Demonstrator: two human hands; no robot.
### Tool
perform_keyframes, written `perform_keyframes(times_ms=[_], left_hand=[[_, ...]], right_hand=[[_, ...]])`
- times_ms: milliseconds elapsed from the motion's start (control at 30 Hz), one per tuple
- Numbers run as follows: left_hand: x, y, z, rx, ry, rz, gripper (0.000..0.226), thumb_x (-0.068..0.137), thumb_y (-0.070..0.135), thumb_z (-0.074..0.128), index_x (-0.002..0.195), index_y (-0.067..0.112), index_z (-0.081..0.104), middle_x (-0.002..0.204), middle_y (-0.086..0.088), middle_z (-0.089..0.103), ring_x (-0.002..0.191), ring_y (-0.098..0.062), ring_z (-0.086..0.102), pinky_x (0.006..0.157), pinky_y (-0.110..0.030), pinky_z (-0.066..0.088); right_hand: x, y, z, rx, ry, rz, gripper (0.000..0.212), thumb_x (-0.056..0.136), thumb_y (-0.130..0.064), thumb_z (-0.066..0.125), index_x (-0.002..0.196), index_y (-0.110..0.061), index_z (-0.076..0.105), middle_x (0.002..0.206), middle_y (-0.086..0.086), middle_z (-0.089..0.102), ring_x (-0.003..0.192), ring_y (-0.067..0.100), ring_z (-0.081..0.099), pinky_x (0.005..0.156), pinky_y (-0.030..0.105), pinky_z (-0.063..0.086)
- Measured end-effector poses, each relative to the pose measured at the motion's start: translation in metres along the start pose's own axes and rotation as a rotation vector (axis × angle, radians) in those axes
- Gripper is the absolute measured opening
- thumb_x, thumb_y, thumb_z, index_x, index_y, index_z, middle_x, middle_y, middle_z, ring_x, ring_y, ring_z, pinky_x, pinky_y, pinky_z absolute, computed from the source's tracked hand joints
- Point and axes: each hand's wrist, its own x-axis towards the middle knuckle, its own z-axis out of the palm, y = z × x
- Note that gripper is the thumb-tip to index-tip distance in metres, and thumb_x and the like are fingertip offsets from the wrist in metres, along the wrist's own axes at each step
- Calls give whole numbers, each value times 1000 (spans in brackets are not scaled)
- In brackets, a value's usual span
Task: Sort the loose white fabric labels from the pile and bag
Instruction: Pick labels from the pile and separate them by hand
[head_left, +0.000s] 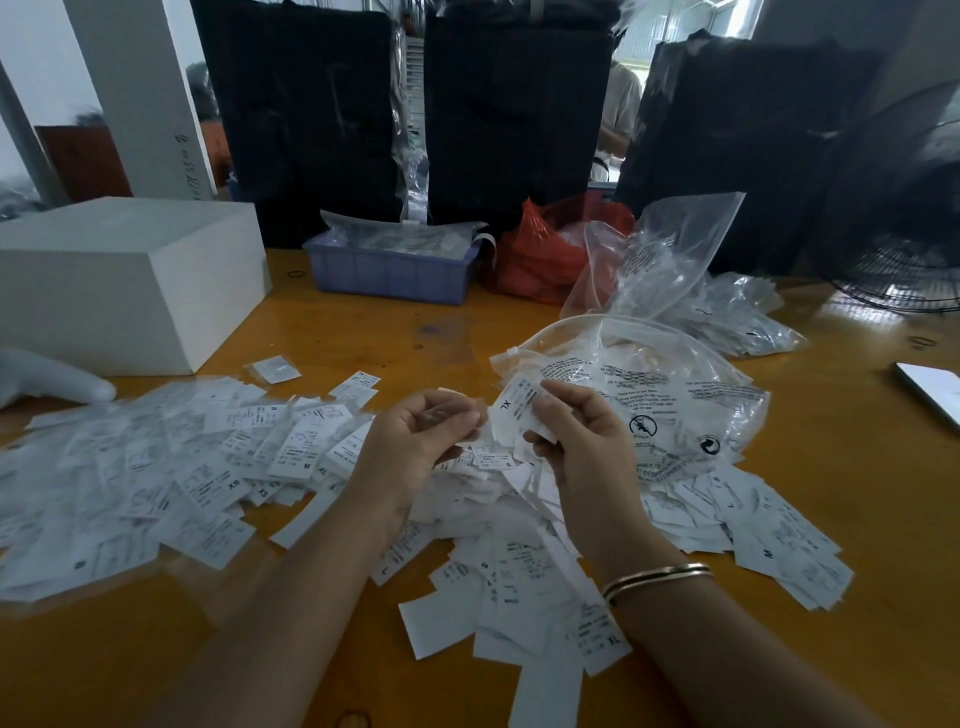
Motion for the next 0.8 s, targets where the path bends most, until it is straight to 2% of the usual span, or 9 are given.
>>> perform_keyframes(times_ms=[133, 233, 533, 800], left_hand=[[0, -1, 0, 2, 0, 12, 24, 50, 43, 76, 74, 40, 73, 89, 5, 75, 81, -8, 70, 61, -13, 50], [0, -1, 0, -9, -10, 22, 23, 53, 40, 76, 75, 40, 73, 86, 6, 74, 80, -8, 70, 61, -13, 50], [0, -1, 1, -11, -25, 17, 24, 54, 40, 76, 77, 38, 74, 88, 4, 74, 81, -8, 70, 62, -13, 50], [1, -2, 0, -17, 4, 10, 24, 52, 41, 77, 75, 38, 73, 82, 9, 73, 78, -7, 69, 63, -14, 50]], right_hand=[[-2, 0, 3, -89, -9, -62, 8, 86, -4, 64, 90, -11, 66, 75, -1, 72, 64, 9, 64, 58, 19, 52], [-3, 1, 4, -146, -13, -104, 10, 86, -4, 64, 87, -14, 66, 70, -3, 71, 59, 7, 61, 54, 17, 49], [-2, 1, 4, -164, 16, -158, 13, 87, -4, 63, 87, -17, 66, 73, -6, 72, 65, 4, 65, 61, 17, 54], [-4, 6, 5, -275, -78, -160, 15, 86, -2, 64, 84, -16, 66, 70, -2, 70, 64, 9, 63, 59, 18, 52]])
